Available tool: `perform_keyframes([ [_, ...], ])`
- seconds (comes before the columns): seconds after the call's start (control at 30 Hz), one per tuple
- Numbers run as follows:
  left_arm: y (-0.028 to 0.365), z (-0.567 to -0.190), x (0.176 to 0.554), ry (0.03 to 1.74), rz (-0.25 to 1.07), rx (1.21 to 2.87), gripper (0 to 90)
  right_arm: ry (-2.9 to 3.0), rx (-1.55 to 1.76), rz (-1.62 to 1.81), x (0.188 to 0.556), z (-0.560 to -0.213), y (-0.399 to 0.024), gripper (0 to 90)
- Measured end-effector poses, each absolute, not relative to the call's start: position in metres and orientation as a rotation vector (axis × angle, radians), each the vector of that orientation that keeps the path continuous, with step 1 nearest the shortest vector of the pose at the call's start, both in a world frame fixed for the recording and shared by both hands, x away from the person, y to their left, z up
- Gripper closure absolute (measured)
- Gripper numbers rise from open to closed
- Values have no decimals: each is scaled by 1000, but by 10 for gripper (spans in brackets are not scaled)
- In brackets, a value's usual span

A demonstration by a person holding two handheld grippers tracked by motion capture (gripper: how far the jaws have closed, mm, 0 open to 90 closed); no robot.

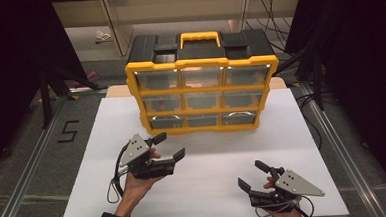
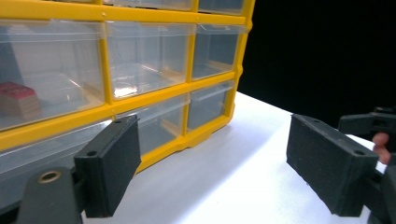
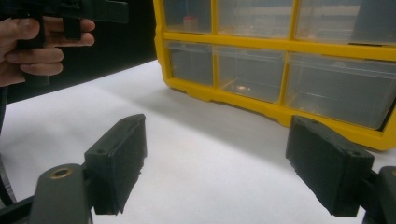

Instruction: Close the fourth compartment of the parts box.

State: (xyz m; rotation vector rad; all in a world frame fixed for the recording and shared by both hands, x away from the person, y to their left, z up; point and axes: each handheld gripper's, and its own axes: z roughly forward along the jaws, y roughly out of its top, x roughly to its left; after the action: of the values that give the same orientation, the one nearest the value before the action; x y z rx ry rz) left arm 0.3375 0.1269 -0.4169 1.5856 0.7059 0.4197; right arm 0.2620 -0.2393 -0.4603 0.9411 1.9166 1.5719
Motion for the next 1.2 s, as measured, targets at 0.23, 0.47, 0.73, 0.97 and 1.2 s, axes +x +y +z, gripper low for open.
perform_keyframes([
  [0.23,123,-420,329,652,417,1608,165,1916,942,1570,262,-460,-239,212],
  [0.47,124,-429,323,670,420,1611,160,1924,944,1572,262,-460,-240,212],
  [0.73,128,-436,316,659,424,1601,157,1916,942,1573,262,-460,-239,212],
  [0.97,130,-439,312,657,419,1599,157,1915,945,1574,262,-460,-239,212],
  [1.2,131,-444,309,669,416,1624,158,1924,944,1569,262,-460,-240,212],
])
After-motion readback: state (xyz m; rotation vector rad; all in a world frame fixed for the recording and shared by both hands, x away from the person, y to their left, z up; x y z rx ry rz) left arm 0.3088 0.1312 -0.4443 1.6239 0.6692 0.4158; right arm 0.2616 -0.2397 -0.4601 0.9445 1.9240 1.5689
